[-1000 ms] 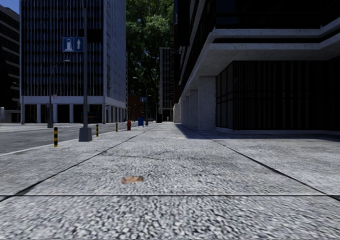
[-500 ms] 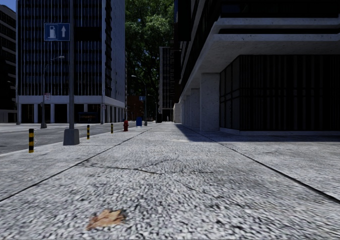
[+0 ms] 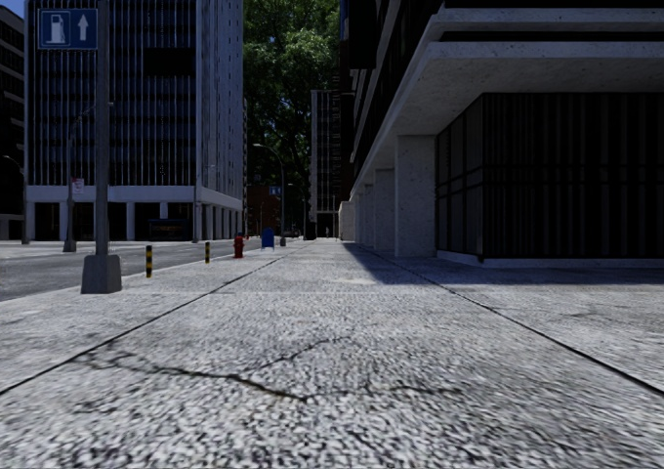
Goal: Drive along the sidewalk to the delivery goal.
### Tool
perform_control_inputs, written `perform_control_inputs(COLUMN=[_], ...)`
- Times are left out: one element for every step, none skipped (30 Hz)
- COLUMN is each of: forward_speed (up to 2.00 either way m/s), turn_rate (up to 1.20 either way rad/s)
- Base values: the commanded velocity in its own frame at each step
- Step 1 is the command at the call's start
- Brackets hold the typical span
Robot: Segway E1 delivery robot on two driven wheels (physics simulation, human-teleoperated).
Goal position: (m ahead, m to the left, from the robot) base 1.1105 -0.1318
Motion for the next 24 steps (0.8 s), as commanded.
perform_control_inputs(forward_speed=[2.0, 2.0, 2.0, 2.0, 2.0, 2.0, 2.0, 2.0, 2.0, 2.0, 1.99, 1.96, 1.94, 1.93, 1.93, 1.91, 1.87, 1.87, 1.82, 1.68, 1.47, 1.13, 0.0, 0.0], turn_rate=[0.0, 0.0, 0.0, 0.0, 0.0, 0.0, 0.0, 0.0, 0.0, 0.0, 0.0, 0.0, 0.0, 0.0, 0.0, 0.0, 0.0, 0.0, 0.0, 0.0, 0.0, 0.0, 0.0, 0.0])
